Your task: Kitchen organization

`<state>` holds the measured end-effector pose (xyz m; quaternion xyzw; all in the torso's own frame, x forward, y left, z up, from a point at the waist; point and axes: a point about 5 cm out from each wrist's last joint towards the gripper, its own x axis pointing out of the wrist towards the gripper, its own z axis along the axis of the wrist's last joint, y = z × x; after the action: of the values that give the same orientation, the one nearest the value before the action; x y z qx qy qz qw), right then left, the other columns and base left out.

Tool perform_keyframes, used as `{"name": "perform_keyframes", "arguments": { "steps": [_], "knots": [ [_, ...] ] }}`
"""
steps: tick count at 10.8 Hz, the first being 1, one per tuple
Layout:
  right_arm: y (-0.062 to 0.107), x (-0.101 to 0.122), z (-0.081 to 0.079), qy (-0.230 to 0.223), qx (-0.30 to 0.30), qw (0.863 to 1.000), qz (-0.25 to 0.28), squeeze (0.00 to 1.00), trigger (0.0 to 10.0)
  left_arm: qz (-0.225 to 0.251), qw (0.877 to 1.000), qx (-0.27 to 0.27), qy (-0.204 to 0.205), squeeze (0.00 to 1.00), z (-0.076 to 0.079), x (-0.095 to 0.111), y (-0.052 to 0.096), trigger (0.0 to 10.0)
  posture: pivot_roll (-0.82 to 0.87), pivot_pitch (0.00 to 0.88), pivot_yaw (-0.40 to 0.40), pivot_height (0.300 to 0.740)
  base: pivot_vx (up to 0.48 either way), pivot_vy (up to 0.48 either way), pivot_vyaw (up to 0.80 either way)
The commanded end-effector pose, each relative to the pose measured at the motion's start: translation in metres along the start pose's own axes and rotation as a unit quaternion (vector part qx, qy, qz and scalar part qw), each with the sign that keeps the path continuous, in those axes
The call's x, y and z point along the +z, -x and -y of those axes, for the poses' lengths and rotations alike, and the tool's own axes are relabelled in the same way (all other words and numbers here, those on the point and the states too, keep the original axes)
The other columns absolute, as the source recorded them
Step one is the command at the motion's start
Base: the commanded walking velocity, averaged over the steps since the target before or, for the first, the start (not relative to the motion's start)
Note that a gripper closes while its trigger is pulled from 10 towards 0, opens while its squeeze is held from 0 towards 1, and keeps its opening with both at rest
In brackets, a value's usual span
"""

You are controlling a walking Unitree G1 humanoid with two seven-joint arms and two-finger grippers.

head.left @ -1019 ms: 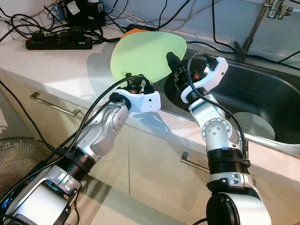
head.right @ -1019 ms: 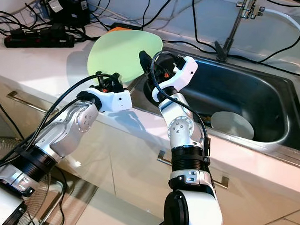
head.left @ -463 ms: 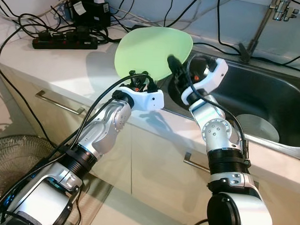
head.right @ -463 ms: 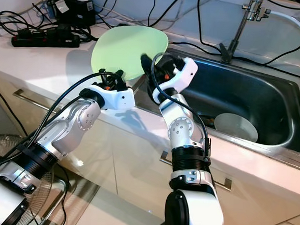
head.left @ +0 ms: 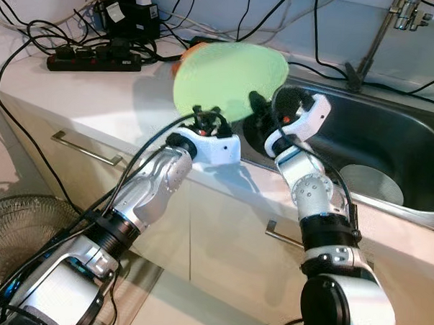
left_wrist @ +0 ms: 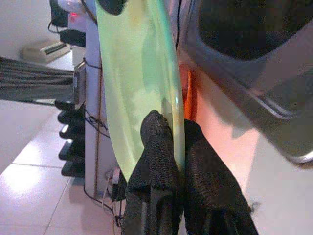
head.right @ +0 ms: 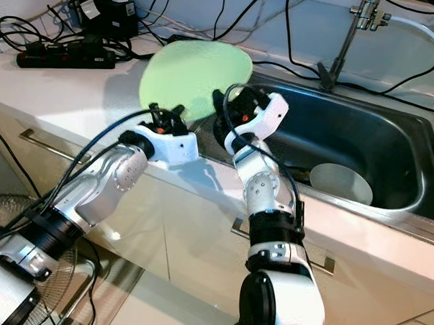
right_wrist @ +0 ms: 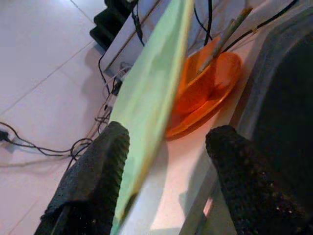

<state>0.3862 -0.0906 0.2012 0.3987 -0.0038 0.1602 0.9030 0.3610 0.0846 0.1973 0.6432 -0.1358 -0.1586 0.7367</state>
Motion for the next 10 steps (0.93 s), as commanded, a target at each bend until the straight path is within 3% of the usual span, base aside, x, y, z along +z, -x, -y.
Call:
{"name": "perform_keyframes", "arguments": {
  "steps": [1,2,3,10],
  "knots": [
    [-0.0029,0.0044,-0.0018,-0.005,-0.003,1.0,0.007,0.0,3.3,0.025,0.999,0.016,-0.014,0.0,-0.0092,0.0095,0.0006,10.0,0.24,0.0,-0.023,0.74,0.0,0.0,0.0],
    [-0.0042,0.0052,-0.0035,-0.007,-0.002,1.0,0.009,0.0,3.1,0.027,0.999,0.015,-0.014,0.0,-0.0086,0.0099,0.001,10.0,0.24,0.0,-0.023,0.74,0.0,0.0,0.0],
    [-0.0051,0.0061,-0.005,-0.008,0.001,1.0,0.011,0.0,0.0,0.028,0.999,0.014,-0.014,0.0,-0.0086,0.01,0.0011,10.0,0.24,0.0,-0.024,0.74,0.0,0.0,0.0],
    [-0.0062,0.0068,-0.0061,-0.019,0.004,1.0,0.015,0.0,0.0,0.029,0.999,0.016,-0.024,0.0,-0.0098,0.0085,-0.0004,10.0,0.24,0.0,-0.025,0.74,0.0,0.0,0.0]
  ]
}}
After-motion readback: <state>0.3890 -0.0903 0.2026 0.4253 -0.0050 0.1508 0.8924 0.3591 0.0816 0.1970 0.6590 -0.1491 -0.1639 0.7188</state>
